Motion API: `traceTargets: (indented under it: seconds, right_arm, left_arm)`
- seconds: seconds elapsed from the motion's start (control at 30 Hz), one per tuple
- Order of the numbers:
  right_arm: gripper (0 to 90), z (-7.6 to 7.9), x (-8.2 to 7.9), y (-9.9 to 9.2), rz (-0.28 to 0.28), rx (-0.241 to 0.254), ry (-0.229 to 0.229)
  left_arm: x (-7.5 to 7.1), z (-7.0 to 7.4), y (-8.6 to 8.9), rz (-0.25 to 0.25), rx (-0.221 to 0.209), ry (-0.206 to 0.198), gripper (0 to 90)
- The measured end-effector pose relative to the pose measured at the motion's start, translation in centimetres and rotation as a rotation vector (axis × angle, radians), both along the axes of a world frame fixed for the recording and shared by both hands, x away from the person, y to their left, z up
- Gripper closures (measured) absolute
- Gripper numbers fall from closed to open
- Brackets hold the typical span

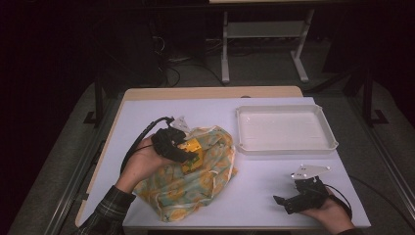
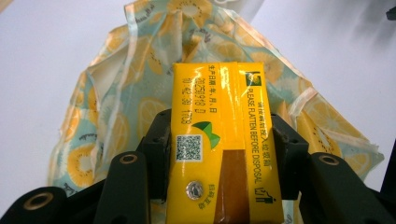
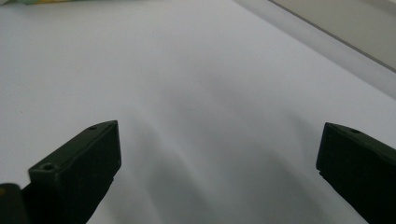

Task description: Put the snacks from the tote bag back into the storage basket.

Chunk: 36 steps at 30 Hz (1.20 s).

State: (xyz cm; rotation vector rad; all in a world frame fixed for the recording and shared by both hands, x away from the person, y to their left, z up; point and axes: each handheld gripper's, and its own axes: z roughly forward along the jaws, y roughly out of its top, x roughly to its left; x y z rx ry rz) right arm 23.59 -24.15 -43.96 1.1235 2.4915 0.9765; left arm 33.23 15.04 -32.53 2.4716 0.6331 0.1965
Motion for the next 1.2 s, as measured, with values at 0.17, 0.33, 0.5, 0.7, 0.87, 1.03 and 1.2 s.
traceTargets:
  seconds: [0.17, 0.33, 0.5, 0.7, 0.87, 1.03, 1.2]
  right_arm:
    - [0.0, 0.0, 0.0, 0.0, -0.002, -0.003, -0.001]
    - [0.0, 0.0, -0.1, 0.1, -0.004, 0.001, 0.001]
    - [0.0, 0.0, -0.1, 0.1, 0.0, 0.003, -0.001]
    - [0.0, 0.0, -0.1, 0.1, 0.0, 0.005, -0.002]
    - [0.0, 0.0, -0.1, 0.1, 0.002, 0.005, -0.004]
    - [0.0, 0.0, -0.1, 0.1, 0.003, 0.007, -0.003]
    - [0.0, 0.1, -0.1, 0.1, 0.002, 0.012, -0.005]
  left_arm:
    - [0.3, 0.5, -0.1, -0.002, -0.005, -0.007, 51.2]
    - [0.5, 1.0, -0.2, 0.0, -0.013, -0.008, 51.2]
    - [0.7, 1.4, -0.5, 0.002, -0.021, -0.014, 51.2]
    - [1.0, 2.1, -0.9, -0.005, -0.025, -0.027, 51.3]
    - [1.2, 2.8, -1.3, -0.001, -0.034, -0.034, 51.2]
    - [1.4, 3.3, -1.9, -0.003, -0.034, -0.04, 51.2]
    - [1.8, 3.7, -2.4, -0.011, -0.032, -0.048, 51.3]
